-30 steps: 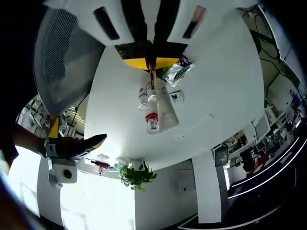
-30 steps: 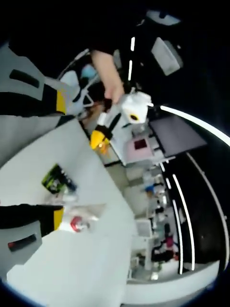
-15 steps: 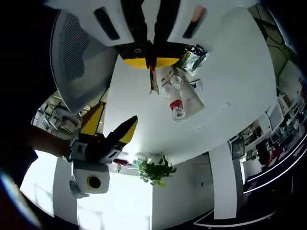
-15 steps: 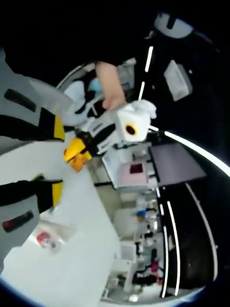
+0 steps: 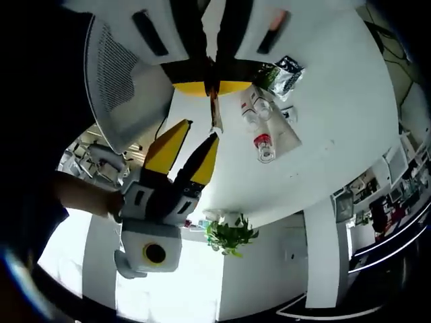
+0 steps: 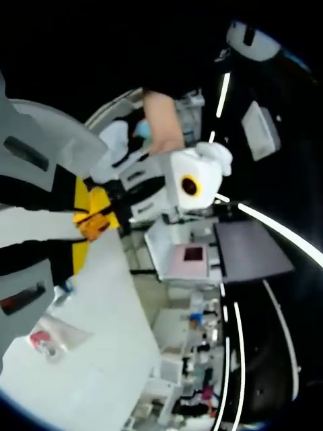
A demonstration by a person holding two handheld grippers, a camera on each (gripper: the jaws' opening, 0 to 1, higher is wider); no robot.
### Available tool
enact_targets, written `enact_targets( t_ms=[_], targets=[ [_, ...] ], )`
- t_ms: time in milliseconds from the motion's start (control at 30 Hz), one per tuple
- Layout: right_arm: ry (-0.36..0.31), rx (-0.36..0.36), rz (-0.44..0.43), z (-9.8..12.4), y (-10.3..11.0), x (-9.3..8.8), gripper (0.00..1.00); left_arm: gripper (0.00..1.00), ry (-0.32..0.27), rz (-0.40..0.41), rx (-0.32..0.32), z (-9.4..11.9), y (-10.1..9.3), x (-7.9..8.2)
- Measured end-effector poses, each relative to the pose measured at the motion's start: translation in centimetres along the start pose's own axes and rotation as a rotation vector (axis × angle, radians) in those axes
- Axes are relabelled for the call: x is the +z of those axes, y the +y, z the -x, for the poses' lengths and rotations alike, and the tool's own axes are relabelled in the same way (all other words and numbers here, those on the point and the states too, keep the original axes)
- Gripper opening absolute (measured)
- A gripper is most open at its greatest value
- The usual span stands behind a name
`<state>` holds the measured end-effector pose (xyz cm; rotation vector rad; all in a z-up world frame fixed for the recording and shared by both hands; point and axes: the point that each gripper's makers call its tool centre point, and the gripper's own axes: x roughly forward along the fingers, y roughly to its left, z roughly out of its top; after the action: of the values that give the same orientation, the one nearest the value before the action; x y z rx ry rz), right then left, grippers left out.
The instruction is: Arrange the skincare products in the storage area until every visible bottle or jar stands upright without overlapping.
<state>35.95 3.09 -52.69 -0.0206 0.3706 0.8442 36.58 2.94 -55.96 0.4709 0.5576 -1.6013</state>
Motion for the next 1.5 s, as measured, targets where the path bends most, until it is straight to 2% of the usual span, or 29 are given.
enact_targets(
  t_ms=[233,300,367,633,700,867,1167,1267,1500],
  targets=[
    [0.015,0.021,0.025,-0.3,0.3,-0.4,0.02,0.0,0.015,0.009,-0.031,-0.2,-0.8,-0.2],
    [0.037,0.04,0.077,-0.5,0.5,-0.7,0.0,0.0,0.035,0.013,-0.046,-0.2,-1.0,-0.6],
    [0.063,0.057,0.125,-0.7,0.9,-1.1,0.0,0.0,0.05,0.007,-0.06,-0.2,-1.3,-0.8],
    [0.076,0.09,0.148,-0.9,1.1,-1.6,0.0,0.0,0.072,0.013,-0.098,-0.1,-1.9,-1.5],
    [0.063,0.099,0.194,-0.8,1.2,-1.6,0.0,0.0,0.057,0.026,-0.105,-0.1,-1.9,-1.4],
    [0.047,0.098,0.151,-0.3,0.9,-1.2,0.0,0.0,0.007,0.08,-0.117,-0.1,-2.0,-0.8],
    [0.022,0.095,0.136,0.1,1.0,-1.0,0.0,0.04,-0.012,0.088,-0.099,-0.1,-1.9,-0.4],
    [0.006,0.079,0.117,0.4,0.8,-1.0,0.0,0.1,-0.054,0.114,-0.08,0.1,-1.4,-0.2],
    [-0.02,0.041,0.098,1.5,0.3,-1.0,0.0,0.19,-0.194,0.247,-0.052,1.5,-0.1,0.7]
  ],
)
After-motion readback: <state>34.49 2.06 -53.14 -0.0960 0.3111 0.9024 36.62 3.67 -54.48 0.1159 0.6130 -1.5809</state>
